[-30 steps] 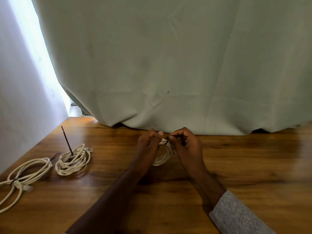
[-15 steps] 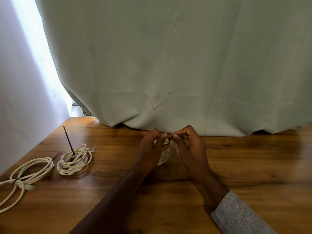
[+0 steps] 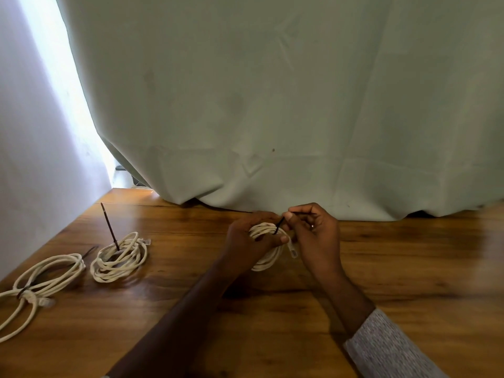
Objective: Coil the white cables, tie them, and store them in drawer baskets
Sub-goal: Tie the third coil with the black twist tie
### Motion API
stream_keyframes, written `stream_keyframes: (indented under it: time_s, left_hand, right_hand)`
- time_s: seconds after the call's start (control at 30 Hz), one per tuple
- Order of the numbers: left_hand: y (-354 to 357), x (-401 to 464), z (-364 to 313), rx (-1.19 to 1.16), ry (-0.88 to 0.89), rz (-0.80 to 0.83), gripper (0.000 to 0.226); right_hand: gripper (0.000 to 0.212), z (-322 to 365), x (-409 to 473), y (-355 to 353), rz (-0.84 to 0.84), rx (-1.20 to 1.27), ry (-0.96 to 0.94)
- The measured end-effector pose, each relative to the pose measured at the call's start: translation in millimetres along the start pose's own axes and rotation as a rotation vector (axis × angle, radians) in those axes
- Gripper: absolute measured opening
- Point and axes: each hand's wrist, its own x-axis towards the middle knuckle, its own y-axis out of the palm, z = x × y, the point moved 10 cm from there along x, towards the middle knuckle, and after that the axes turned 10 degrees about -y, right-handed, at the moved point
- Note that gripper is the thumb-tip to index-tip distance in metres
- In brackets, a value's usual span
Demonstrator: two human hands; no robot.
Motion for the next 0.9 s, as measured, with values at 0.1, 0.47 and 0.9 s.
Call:
stream_keyframes:
  time_s: [0.1,0.47,0.9]
  left_hand:
    - [2,-1,0,0.002,0.013,0.013,0.02]
    - [9,-4,-9,0.139,0.11,0.009,0.016]
    - [-6,-2,-9,0.322,0.2,-0.144,0.012]
  right_hand:
    - [0.006,-3,1,-3,-0.023,0.024,0.031]
    - [0.009,2,1,-6,-0.034,0.019,0.018]
    - [0.022,11,-2,5,0.046,-0.034,-0.065]
